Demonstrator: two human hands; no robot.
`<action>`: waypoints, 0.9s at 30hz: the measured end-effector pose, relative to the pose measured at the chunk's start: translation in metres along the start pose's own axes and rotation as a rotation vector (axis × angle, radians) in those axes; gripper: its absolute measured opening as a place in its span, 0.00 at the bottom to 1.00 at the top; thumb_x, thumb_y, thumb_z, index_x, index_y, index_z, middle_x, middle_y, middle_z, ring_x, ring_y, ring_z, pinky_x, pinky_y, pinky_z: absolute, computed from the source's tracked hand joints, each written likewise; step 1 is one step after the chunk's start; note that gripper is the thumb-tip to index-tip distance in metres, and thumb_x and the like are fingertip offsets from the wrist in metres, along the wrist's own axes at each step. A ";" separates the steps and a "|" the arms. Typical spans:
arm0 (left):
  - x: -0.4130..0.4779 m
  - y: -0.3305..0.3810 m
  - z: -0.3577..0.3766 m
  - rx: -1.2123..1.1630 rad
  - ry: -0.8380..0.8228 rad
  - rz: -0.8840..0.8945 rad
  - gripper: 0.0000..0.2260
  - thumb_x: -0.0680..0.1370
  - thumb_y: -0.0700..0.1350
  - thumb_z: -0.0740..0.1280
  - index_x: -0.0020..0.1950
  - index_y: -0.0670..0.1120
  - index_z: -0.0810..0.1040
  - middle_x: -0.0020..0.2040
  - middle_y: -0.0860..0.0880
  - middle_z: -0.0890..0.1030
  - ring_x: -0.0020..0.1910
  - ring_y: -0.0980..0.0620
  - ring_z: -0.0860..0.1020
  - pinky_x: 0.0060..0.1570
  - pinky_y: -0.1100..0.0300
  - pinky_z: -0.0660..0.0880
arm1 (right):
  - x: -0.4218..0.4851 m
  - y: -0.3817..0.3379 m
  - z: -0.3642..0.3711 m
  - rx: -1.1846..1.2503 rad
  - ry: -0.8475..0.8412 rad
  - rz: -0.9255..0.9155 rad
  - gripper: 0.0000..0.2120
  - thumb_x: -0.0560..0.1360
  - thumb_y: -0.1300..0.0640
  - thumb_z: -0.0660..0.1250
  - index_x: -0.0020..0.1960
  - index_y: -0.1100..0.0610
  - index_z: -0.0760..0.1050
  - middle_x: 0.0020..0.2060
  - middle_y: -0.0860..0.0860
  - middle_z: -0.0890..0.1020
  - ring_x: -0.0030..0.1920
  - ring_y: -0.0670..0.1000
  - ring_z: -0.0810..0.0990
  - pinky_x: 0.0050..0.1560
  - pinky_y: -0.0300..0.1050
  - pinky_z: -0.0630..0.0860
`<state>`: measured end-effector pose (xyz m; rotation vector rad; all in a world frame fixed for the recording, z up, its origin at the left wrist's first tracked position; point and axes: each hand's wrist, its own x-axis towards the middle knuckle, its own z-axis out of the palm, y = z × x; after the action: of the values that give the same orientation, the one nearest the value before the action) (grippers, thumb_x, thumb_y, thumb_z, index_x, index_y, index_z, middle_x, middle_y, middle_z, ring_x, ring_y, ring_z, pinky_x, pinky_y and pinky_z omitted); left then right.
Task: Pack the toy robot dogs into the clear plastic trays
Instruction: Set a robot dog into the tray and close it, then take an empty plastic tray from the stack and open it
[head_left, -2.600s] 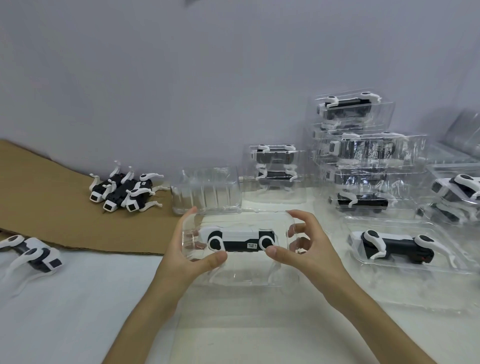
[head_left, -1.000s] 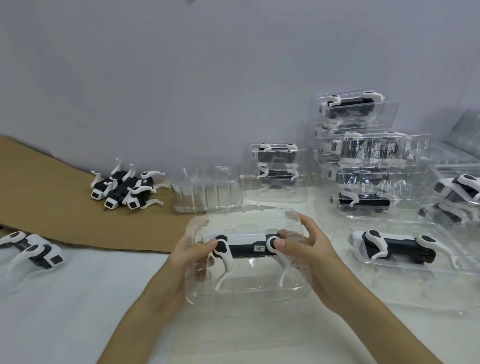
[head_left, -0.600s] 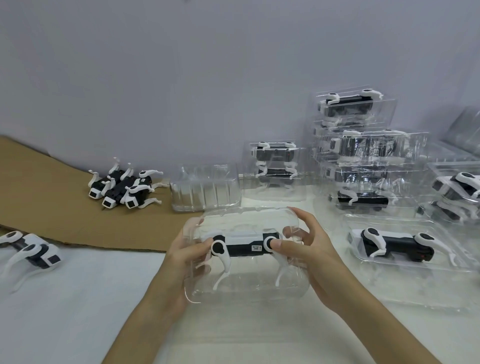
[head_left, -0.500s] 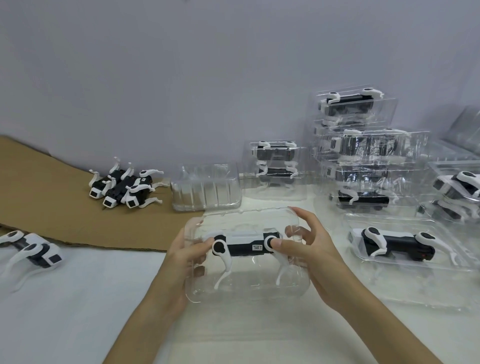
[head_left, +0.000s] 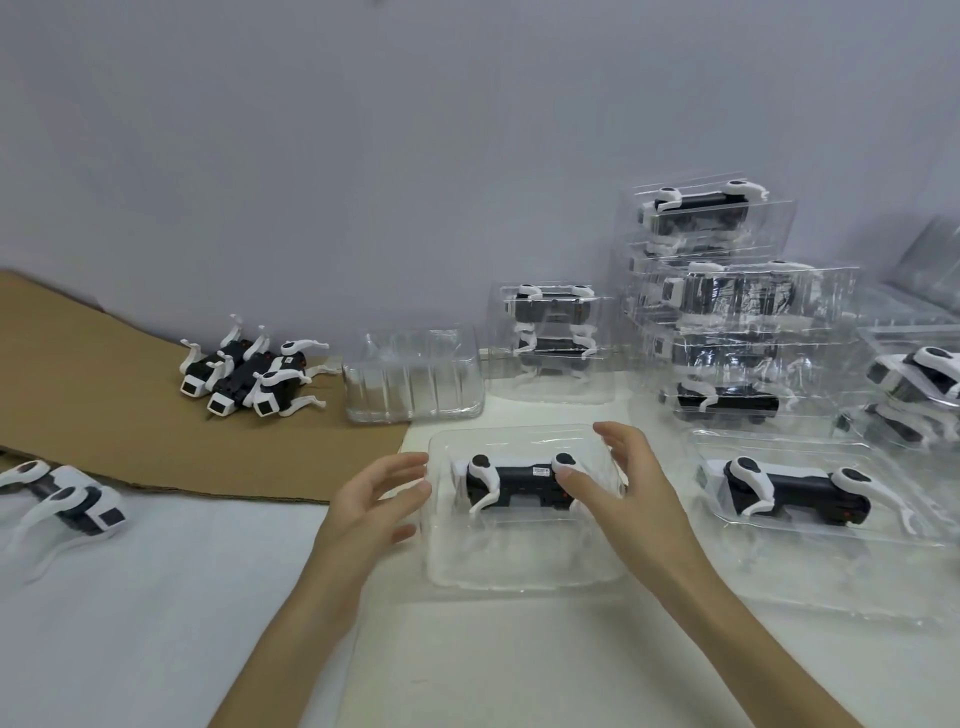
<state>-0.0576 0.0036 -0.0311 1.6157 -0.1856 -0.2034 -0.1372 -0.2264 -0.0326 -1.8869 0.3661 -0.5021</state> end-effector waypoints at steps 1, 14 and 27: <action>0.000 -0.002 0.001 0.033 0.018 0.010 0.10 0.77 0.44 0.73 0.55 0.58 0.84 0.57 0.58 0.84 0.55 0.60 0.81 0.56 0.52 0.79 | -0.003 -0.002 0.000 -0.050 0.000 -0.073 0.28 0.73 0.45 0.73 0.69 0.40 0.65 0.67 0.37 0.69 0.67 0.38 0.66 0.64 0.39 0.64; 0.002 -0.020 0.010 0.199 0.117 0.238 0.12 0.76 0.54 0.61 0.55 0.62 0.80 0.52 0.60 0.83 0.39 0.57 0.80 0.38 0.65 0.74 | 0.057 -0.057 0.019 -1.041 -0.715 -0.420 0.37 0.61 0.34 0.77 0.62 0.45 0.65 0.59 0.46 0.70 0.59 0.51 0.69 0.64 0.49 0.64; 0.022 -0.035 0.015 0.385 0.282 0.142 0.13 0.79 0.36 0.67 0.40 0.52 0.83 0.41 0.51 0.80 0.38 0.55 0.78 0.38 0.71 0.70 | 0.175 -0.155 -0.019 -0.577 -0.397 -0.397 0.28 0.64 0.46 0.80 0.61 0.44 0.72 0.65 0.48 0.75 0.63 0.52 0.77 0.58 0.45 0.74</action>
<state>-0.0402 -0.0143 -0.0670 1.9833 -0.1251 0.1817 0.0064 -0.2697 0.1476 -2.5799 -0.1560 -0.2786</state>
